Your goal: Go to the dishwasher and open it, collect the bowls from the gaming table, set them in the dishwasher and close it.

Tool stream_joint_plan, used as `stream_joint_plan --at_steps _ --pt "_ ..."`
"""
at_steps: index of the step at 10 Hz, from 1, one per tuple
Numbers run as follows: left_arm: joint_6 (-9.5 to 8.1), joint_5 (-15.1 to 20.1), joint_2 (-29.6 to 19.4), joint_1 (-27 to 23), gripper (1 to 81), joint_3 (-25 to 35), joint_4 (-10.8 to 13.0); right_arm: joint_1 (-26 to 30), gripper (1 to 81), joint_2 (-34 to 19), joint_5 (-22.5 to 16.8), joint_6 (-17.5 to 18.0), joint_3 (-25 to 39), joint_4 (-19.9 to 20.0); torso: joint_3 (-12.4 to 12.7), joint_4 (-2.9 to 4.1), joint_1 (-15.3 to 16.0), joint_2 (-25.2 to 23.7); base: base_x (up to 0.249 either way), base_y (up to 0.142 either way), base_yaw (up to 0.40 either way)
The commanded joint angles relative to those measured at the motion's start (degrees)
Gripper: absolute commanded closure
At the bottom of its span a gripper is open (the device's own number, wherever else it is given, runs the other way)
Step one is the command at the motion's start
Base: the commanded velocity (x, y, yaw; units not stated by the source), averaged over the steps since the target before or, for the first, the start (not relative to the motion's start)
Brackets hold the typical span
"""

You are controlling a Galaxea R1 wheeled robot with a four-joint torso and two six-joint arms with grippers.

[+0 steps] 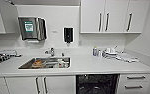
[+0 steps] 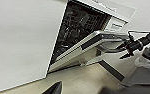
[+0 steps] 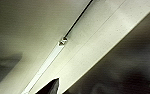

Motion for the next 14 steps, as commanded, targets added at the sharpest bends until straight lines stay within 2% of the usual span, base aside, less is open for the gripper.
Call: stream_joint_plan --at_steps 1,6,9,11,14 --pt "0.08 -0.06 -2.53 -4.73 1.0 0.52 0.94 4.1 1.0 1.71 -12.58 -3.63 1.14 -3.23 0.0 0.0 0.0 0.0 -0.106 0.0 0.0" --pt "0.08 0.03 -2.17 -4.73 1.0 0.25 0.94 2.08 1.0 2.76 -12.15 -3.81 -0.96 -3.23 -0.05 0.0 0.07 0.0 -0.108 0.0 0.0" --pt "0.08 0.38 -1.91 -4.55 1.0 0.08 0.94 -0.11 1.0 6.63 -11.62 -4.07 -7.21 -4.55 -0.07 0.0 0.07 0.0 -0.108 0.0 0.0" --pt "0.08 0.55 -0.77 -4.55 1.0 -1.07 0.94 -1.35 1.0 7.78 -10.91 -6.27 -10.2 -4.55 -0.09 0.0 0.07 0.0 -0.088 0.0 0.0" --pt "0.07 0.73 0.9 -3.68 1.0 -2.47 0.86 -3.1 1.0 6.81 -7.84 -10.39 -9.93 -4.38 -0.07 0.0 0.05 -0.02 0.0 0.0 0.0"
